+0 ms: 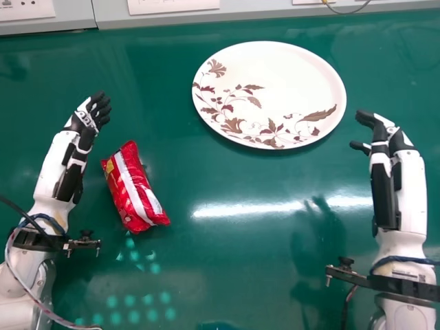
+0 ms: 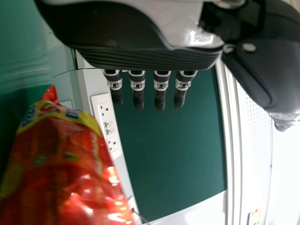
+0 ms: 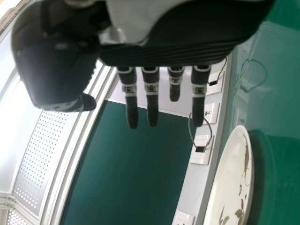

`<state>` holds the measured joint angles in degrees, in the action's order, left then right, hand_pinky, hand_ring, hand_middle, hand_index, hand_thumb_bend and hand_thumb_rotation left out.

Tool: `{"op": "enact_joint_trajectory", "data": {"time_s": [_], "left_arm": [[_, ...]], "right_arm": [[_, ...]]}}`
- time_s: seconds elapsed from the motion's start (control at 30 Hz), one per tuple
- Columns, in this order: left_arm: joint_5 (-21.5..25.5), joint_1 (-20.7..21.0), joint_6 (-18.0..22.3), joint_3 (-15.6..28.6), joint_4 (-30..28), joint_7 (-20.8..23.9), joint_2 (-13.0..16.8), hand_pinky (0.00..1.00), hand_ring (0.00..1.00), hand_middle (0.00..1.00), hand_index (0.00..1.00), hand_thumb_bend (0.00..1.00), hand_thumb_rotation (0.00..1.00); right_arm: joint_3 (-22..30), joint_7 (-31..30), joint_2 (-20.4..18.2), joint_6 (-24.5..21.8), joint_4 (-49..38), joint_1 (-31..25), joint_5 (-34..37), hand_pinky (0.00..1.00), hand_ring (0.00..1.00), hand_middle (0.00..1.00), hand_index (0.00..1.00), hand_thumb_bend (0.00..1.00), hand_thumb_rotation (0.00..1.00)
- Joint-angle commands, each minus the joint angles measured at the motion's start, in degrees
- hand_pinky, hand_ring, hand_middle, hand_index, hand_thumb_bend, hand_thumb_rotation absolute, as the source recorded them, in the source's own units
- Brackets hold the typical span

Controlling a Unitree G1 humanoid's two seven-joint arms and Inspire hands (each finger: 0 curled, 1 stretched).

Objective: Pick up biscuit and place it in the plate

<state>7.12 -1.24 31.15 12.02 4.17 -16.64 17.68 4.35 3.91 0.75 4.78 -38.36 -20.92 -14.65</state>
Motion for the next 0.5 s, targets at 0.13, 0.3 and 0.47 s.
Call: {"op": "enact_joint_trajectory", "data": {"time_s": [0.13, 0.3, 0.47], "left_arm": [[-0.91, -2.43, 2.61, -0.14, 1.85, -0.94, 0.9, 1.0, 1.0, 1.0, 1.0, 1.0, 0.69], [-1.58, -2.41, 2.6, -0.4, 1.84, -2.3, 2.6, 1.0, 1.0, 1.0, 1.0, 1.0, 0.66], [-3.57, 0.11, 8.05, -0.62, 4.55, -7.65, 9.64, 1.0, 1.0, 1.0, 1.0, 1.0, 0.57]], "right_arm": [[0.27, -0.25, 0.22, -1.19, -1.46, -0.3, 0.14, 0.72, 0.82, 0.84, 0.81, 0.54, 0.36], [0.77, -0.53, 0.48, -1.15, -1.47, -0.27, 0.68, 0.74, 0.82, 0.84, 0.81, 0.55, 0.36], [1.02, -0.97, 0.69, -1.96, -2.15, -0.11, 0.72, 0.74, 0.83, 0.84, 0.81, 0.55, 0.36]]}}
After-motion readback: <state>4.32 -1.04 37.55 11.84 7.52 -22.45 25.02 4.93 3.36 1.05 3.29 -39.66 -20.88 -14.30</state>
